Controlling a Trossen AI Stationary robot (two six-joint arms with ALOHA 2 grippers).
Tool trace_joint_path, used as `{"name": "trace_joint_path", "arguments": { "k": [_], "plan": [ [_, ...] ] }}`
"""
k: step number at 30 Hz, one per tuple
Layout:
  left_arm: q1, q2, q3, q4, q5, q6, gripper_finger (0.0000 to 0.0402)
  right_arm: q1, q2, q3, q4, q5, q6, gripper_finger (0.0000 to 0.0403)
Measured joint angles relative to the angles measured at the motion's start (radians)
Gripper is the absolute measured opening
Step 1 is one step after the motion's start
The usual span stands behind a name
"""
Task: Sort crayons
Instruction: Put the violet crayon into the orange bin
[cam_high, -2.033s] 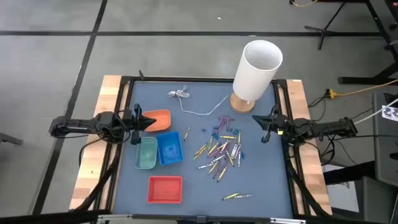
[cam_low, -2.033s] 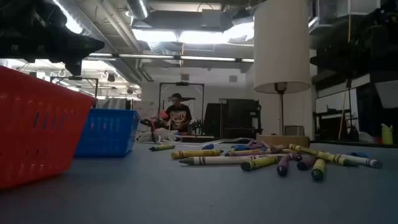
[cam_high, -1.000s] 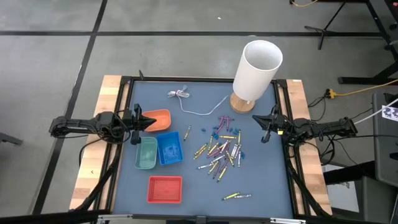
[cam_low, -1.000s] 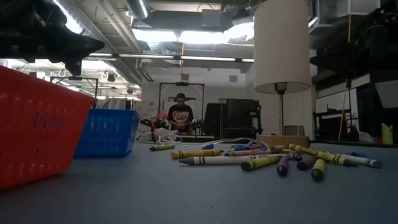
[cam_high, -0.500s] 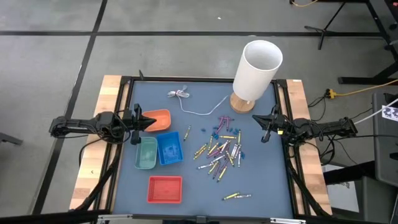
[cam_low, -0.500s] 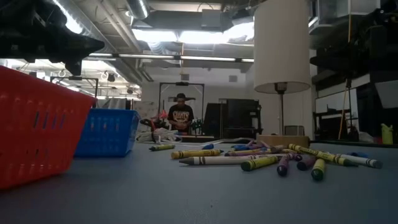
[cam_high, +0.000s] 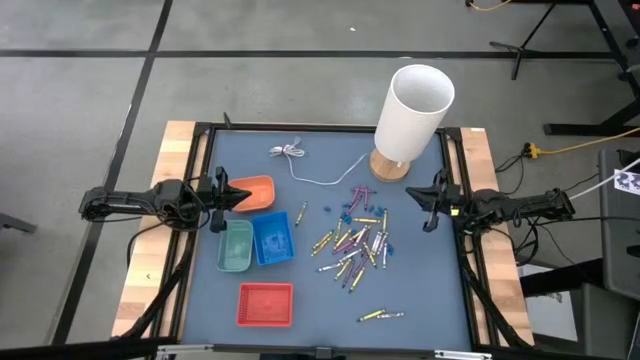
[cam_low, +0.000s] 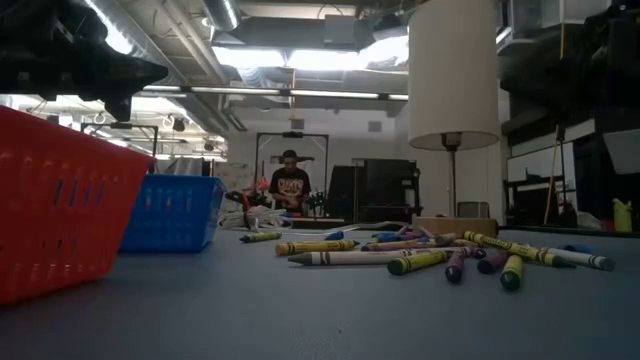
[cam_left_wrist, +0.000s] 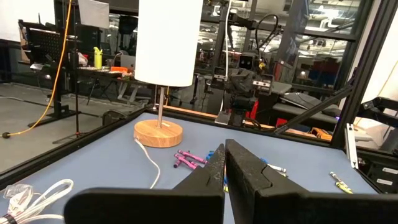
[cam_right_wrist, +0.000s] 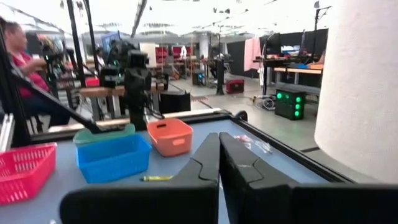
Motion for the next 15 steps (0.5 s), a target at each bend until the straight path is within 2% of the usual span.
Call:
{"name": "trace_joint_path", "arguments": {
  "k": [4, 7, 15],
  "plan": [
    [0.0, 0.0, 0.0, 0.0, 0.0, 0.0, 0.0, 0.0, 0.0, 0.0, 0.023, 0.0, 0.007, 0.0003],
    [0.0, 0.0, 0.0, 0.0, 0.0, 0.0, 0.0, 0.0, 0.0, 0.0, 0.037, 0.0, 0.033, 0.0021],
    [0.0, 0.0, 0.0, 0.0, 0.0, 0.0, 0.0, 0.0, 0.0, 0.0, 0.04, 0.017, 0.151, 0.0144]
  ]
}}
